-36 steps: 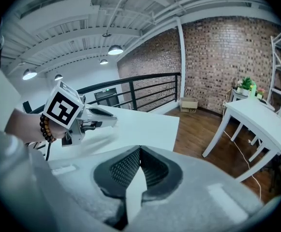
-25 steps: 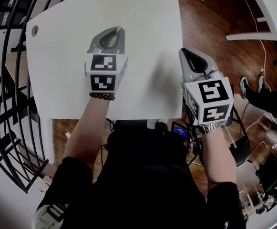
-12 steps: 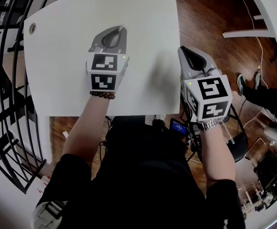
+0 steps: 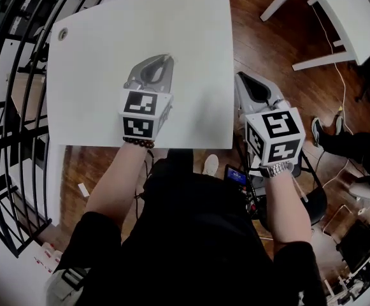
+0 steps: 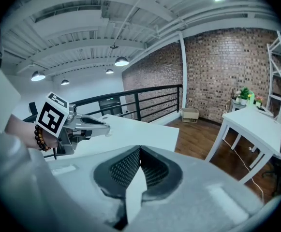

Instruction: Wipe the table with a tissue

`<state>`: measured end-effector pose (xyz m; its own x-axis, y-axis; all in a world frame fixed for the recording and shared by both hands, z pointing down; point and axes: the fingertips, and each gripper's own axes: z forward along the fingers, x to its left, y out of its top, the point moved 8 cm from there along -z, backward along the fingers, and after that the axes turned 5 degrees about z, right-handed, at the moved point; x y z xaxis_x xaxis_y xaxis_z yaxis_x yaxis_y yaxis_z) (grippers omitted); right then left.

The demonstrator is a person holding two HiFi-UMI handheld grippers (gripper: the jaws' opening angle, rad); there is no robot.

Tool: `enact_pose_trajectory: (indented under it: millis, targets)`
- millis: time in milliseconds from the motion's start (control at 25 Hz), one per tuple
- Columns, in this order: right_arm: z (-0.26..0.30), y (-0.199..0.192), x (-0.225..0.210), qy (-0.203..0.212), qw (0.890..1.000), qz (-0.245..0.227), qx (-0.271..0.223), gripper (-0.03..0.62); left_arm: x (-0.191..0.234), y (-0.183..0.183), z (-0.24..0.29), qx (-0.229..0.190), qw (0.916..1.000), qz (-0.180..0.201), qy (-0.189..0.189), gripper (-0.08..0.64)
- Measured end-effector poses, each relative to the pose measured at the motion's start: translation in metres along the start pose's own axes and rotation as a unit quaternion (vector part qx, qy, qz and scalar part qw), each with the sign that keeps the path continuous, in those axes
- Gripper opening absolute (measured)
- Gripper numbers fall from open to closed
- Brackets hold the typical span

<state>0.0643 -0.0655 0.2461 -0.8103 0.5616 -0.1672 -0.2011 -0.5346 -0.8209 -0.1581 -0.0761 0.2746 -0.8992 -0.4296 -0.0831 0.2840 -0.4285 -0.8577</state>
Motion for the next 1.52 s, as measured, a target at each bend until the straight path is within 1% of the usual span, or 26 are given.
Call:
enact_pose_trajectory:
  millis: [120, 240, 520, 720, 920, 1080, 1200, 1360, 1520]
  targets:
    - [-0.025, -0.002, 0.006, 0.011, 1.000, 0.000, -0.015, -0.008, -0.019, 0.009, -0.027, -0.012, 0.9999, 0.005, 0.006, 0.040]
    - [-0.051, -0.007, 0.016, 0.024, 0.999, -0.007, -0.033, -0.008, -0.037, 0.014, -0.055, -0.030, 0.9990, 0.023, 0.023, 0.040]
    - [-0.114, -0.038, 0.036, 0.051, 0.997, -0.022, -0.062, -0.008, -0.094, 0.014, -0.116, -0.056, 0.9970, 0.029, 0.045, 0.040]
    - [-0.152, -0.053, 0.046, 0.065, 0.993, -0.036, -0.090, -0.008, -0.141, 0.013, -0.148, -0.071, 0.9961, 0.030, 0.043, 0.040]
    - [-0.182, -0.058, 0.059, 0.072, 0.989, -0.047, -0.122, -0.008, -0.175, 0.019, -0.179, -0.089, 0.9952, 0.025, 0.032, 0.040]
    - [-0.195, -0.060, 0.073, 0.081, 0.986, -0.054, -0.137, -0.008, -0.190, 0.021, -0.200, -0.105, 0.9940, 0.018, 0.025, 0.041]
    - [-0.199, -0.058, 0.077, 0.085, 0.985, -0.059, -0.139, -0.008, -0.197, 0.028, -0.209, -0.113, 0.9934, 0.004, 0.017, 0.040]
    - [-0.198, -0.047, 0.081, 0.085, 0.984, -0.067, -0.141, -0.008, -0.195, 0.032, -0.210, -0.115, 0.9933, -0.006, 0.008, 0.040]
    - [-0.193, -0.039, 0.086, 0.081, 0.984, -0.073, -0.140, -0.008, -0.187, 0.031, -0.207, -0.114, 0.9934, -0.005, -0.007, 0.040]
